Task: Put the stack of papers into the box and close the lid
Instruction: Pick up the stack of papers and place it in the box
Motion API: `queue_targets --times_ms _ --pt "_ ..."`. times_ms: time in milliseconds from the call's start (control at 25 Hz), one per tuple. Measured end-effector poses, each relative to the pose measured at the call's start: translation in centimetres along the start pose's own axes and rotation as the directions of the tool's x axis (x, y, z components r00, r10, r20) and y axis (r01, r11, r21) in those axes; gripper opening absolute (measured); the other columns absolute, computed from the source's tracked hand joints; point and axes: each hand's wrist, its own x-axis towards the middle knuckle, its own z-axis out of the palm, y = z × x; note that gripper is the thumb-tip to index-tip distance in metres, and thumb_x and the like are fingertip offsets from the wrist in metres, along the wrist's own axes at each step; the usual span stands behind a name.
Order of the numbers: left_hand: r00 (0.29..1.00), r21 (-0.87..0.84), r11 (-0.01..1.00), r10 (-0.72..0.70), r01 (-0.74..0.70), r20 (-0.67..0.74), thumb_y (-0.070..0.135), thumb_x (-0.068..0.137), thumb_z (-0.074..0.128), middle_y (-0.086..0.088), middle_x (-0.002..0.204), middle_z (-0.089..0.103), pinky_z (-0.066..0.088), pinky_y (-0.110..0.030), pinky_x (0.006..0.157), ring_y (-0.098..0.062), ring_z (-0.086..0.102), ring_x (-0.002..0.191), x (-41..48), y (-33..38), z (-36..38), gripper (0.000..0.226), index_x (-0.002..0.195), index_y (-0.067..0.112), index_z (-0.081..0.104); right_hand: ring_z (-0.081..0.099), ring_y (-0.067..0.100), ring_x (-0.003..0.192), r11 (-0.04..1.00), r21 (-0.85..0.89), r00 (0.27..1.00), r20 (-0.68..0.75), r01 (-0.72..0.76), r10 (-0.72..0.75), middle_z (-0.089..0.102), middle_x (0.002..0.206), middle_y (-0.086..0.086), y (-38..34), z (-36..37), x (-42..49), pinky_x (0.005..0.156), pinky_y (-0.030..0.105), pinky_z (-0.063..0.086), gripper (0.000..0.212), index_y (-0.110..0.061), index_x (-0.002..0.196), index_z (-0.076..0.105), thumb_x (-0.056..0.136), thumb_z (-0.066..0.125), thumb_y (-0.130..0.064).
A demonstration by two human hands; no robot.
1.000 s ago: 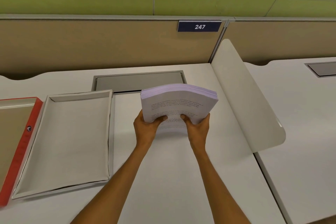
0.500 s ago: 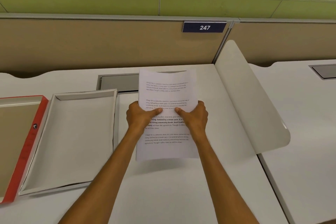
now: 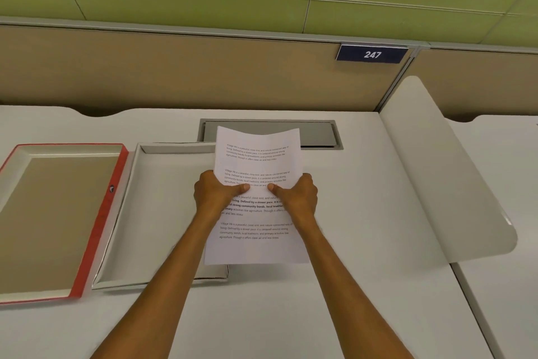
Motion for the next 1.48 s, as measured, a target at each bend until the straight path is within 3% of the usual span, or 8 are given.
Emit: queue_targets --times_ms 200,400,480,600,760,1000,1280,1480 --pt "0.999 0.024 0.999 -0.029 0.03 -0.042 0.031 0.066 0.089 -0.014 0.11 0.074 0.047 -0.023 0.054 -0.021 0.065 0.075 1.6 -3.5 -6.2 0.04 0.091 0.017 0.062 0.065 0.027 0.106 1.0 -0.008 0.996 0.088 0.028 -0.027 0.063 0.121 0.01 -2.5 6.2 -2.5 0.071 0.03 0.052 0.063 -0.009 0.114 0.046 0.072 0.084 -0.035" --pt "0.994 0.009 0.996 -0.083 0.084 -0.069 0.023 0.065 0.091 -0.017 0.109 0.074 0.059 -0.037 0.069 -0.029 0.07 0.084 3.9 -7.4 -11.6 0.047 0.104 0.006 0.069 0.064 0.028 0.108 0.999 -0.03 0.988 0.146 0.043 -0.038 0.063 0.122 0.01 -4.3 12.8 -4.6 0.084 0.037 0.057 0.062 -0.008 0.114 0.045 0.073 0.083 -0.036" --pt "0.993 0.017 0.995 -0.096 0.098 -0.071 0.022 0.066 0.091 -0.017 0.109 0.074 0.056 -0.03 0.061 -0.027 0.068 0.082 4.9 -8.8 -13.0 0.048 0.104 0.006 0.067 0.064 0.028 0.109 0.998 -0.047 0.987 0.157 0.04 -0.032 0.062 0.122 0.011 -4.8 15.1 -5.0 0.084 0.036 0.057 0.063 -0.007 0.115 0.045 0.073 0.083 -0.035" --pt "0.993 0.046 0.993 -0.11 0.113 -0.048 0.022 0.068 0.089 -0.016 0.11 0.073 0.051 -0.026 0.055 -0.03 0.071 0.086 6.3 -10.6 -14.3 0.047 0.105 0.007 0.065 0.064 0.026 0.108 0.997 -0.061 0.985 0.169 0.04 -0.029 0.062 0.122 0.01 -5.0 17.7 -5.5 0.074 0.027 0.052 0.061 -0.007 0.116 0.045 0.075 0.083 -0.032" --pt "0.994 0.059 0.992 -0.107 0.108 -0.021 0.022 0.07 0.087 -0.013 0.111 0.073 0.05 -0.024 0.054 -0.024 0.067 0.081 7.9 -12.3 -14.6 0.048 0.11 0.008 0.064 0.062 0.012 0.083 0.997 -0.075 0.986 0.165 0.034 -0.021 0.064 0.116 0.006 -4.4 20.0 -5.1 0.049 0.009 0.04 0.05 -0.017 0.103 0.04 0.077 0.081 -0.03" --pt "0.993 0.081 0.99 -0.118 0.117 0.007 0.023 0.074 0.084 -0.012 0.115 0.071 0.056 -0.03 0.063 -0.026 0.07 0.089 9.9 -13.7 -14.0 0.048 0.113 0.008 0.061 0.046 -0.003 0.062 0.994 -0.108 0.989 0.145 0.025 -0.009 0.064 0.113 0.006 -3.3 22.3 -4.1 0.042 0.007 0.035 0.048 -0.016 0.103 0.038 0.08 0.079 -0.025" --pt "0.991 0.054 0.99 -0.133 0.131 0.026 0.021 0.076 0.083 -0.014 0.112 0.072 0.048 -0.024 0.052 -0.015 0.063 0.073 10.7 -13.7 -13.5 0.037 0.103 0.009 0.061 0.066 0.023 0.099 0.99 -0.136 0.99 0.142 0.039 -0.02 0.063 0.116 0.01 -3.7 22.4 -3.2 0.049 0.009 0.038 0.052 -0.007 0.114 0.043 0.08 0.078 -0.024" --pt "0.989 0.024 0.99 -0.142 0.141 0.045 0.016 0.076 0.083 -0.017 0.114 0.072 0.05 -0.026 0.052 -0.022 0.065 0.08 10.4 -13.8 -13.2 0.038 0.108 0.005 0.065 0.065 0.027 0.104 0.991 -0.122 0.989 0.144 0.057 -0.039 0.063 0.118 0.013 -3.3 22.3 -2.8 0.067 0.023 0.051 0.054 -0.002 0.115 0.045 0.079 0.079 -0.022"
